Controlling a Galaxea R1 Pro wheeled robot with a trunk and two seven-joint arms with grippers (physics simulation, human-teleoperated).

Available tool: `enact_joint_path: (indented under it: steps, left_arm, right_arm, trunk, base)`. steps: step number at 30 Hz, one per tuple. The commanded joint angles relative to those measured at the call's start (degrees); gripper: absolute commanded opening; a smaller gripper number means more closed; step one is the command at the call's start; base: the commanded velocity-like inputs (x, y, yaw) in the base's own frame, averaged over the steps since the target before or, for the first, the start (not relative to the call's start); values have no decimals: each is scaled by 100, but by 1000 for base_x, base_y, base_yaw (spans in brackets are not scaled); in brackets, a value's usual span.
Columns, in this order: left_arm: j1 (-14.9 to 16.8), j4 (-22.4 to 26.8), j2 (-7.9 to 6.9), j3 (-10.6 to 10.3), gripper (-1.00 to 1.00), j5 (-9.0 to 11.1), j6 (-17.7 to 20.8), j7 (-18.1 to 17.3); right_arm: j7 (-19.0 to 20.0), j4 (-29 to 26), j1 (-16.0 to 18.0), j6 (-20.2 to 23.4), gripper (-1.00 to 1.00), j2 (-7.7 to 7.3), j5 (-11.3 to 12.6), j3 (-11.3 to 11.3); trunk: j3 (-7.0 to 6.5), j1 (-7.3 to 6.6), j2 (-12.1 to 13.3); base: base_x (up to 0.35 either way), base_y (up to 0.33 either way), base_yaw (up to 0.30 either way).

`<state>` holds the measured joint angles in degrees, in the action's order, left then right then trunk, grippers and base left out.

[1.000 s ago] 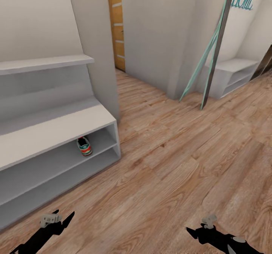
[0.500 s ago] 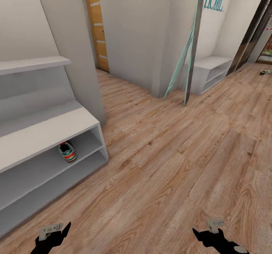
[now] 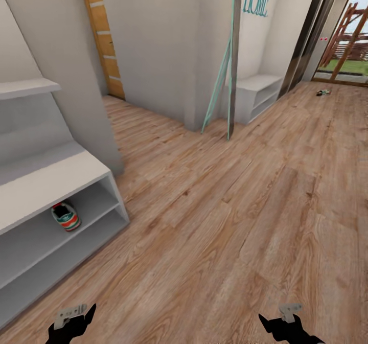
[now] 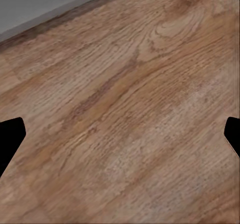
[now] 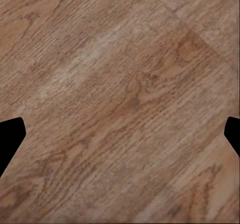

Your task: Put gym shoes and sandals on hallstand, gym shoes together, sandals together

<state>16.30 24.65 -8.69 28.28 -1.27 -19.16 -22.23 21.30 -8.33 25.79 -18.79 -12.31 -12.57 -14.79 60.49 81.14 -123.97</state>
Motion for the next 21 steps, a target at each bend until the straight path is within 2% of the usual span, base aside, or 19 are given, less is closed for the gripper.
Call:
enact_joint_path:
  steps: [1, 21]
  left_arm:
    - [4, -4, 2, 46, 100, -14, -9, -53]
    - [4, -4, 8, 37, 100, -14, -9, -53]
  right_arm:
    - [23, 6, 5, -19, 100, 1, -52, -50]
    - [21, 3, 5, -19, 100, 1, -52, -50]
  trunk:
    - [4, -1, -2]
    - [4, -1, -2]
  base:
    - [0, 0, -267]
    - [0, 0, -267]
